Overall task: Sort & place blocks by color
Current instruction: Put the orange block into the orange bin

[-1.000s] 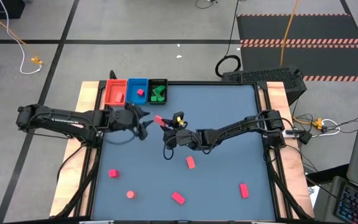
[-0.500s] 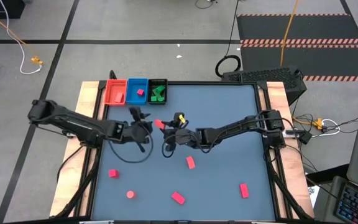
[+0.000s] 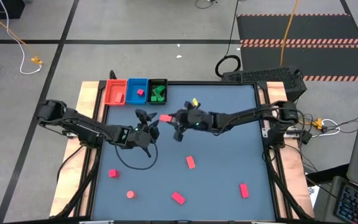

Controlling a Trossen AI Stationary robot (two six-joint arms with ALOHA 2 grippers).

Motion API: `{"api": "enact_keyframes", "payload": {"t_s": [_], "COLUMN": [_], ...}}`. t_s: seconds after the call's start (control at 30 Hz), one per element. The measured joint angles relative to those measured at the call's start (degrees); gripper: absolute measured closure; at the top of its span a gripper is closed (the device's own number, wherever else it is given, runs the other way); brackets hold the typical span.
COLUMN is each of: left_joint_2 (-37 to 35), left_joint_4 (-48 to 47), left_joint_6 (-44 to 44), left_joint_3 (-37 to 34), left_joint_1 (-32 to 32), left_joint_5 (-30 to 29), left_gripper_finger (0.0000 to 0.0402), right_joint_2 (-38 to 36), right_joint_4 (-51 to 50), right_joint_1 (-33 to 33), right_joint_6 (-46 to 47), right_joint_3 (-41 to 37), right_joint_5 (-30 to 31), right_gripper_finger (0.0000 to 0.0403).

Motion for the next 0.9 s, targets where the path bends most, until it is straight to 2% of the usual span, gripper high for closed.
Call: {"api": "enact_keyframes", "payload": {"t_s": [0.13,0.23,0.4,0.5,0.67,0.9], "left_joint_2": [0.0,0.0,0.0,0.0,0.0,0.0], "left_joint_4": [1.7,2.8,9.8,14.3,16.3,20.4], "left_joint_6": [2.4,4.0,6.8,9.1,10.9,11.8], "left_joint_3": [0.0,0.0,0.0,0.0,0.0,0.0], "left_joint_1": [-1.2,-1.5,-1.5,-1.7,-1.9,-1.9], "left_joint_5": [0.3,0.6,6.7,9.3,9.6,12.2], "left_gripper_finger": [0.0202,0.0202,0.0202,0.0202,0.0202,0.0202], "right_joint_2": [-4.2,-6.7,-7.7,-7.7,-7.6,-7.6], "right_joint_4": [8.0,12.4,16.1,16.3,17.2,17.6], "right_joint_1": [-2.4,-4.2,-6.6,-6.9,-6.8,-6.8], "right_joint_6": [4.1,7.8,13.8,15.2,16.2,16.2], "right_joint_3": [-7.2,-10.8,-13.1,-13.2,-13.2,-13.2], "right_joint_5": [-2.8,-8.3,-20.1,-24.3,-28.2,-28.2], "right_gripper_finger": [0.0279,0.0279,0.0279,0.0279,0.0279,0.0279]}}
